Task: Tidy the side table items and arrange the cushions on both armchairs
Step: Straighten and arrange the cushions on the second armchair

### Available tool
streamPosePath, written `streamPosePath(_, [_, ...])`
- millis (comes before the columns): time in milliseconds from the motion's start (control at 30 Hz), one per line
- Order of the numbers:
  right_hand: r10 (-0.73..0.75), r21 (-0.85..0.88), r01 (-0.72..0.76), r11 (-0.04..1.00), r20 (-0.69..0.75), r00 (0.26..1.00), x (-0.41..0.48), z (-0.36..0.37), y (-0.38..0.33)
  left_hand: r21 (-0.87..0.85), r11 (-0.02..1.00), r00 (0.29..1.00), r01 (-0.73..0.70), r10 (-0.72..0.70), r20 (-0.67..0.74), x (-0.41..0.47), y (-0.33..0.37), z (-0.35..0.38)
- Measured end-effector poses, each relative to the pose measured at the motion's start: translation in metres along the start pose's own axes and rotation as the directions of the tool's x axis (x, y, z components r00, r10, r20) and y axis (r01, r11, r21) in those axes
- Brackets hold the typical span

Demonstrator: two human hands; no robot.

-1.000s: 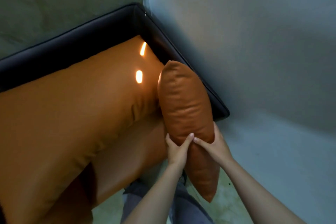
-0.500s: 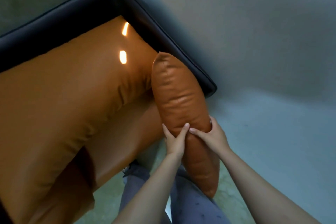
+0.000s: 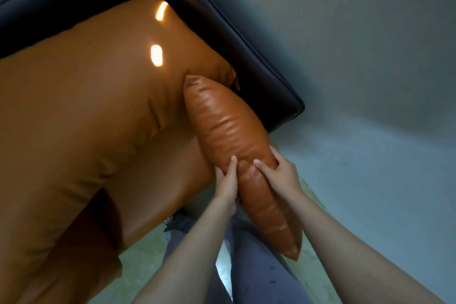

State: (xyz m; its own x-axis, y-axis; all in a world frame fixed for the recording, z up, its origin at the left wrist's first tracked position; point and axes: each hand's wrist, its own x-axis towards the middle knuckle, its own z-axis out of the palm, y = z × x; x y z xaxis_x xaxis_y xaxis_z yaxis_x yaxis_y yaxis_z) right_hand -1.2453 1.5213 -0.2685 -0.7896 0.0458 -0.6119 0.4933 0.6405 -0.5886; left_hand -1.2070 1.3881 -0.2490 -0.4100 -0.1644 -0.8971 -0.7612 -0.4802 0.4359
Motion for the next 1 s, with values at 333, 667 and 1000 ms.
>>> streamPosePath(333, [-0.227, -0.203, 0.195, 0.96, -0.147, 0.963, 0.117, 0.021, -0.116, 0.015, 0.998, 0.998, -0.063, 0.062, 0.025, 0.076, 0.106, -0.007])
streamPosePath(667, [-0.428, -0.278, 0.374, 0.885, -0.166, 0.888, 0.08, 0.034, -0.102, 0.087, 0.956, 0.96, -0.28, 0.279, 0.027, 0.068, 0.068, -0.021])
streamPosePath(1000, [-0.778, -0.33, 0.75, 0.574, 0.067, 0.625, 0.0, 0.085, -0.153, 0.625, 0.563, 0.699, -0.541, 0.714, -0.037, -0.013, 0.096, -0.126])
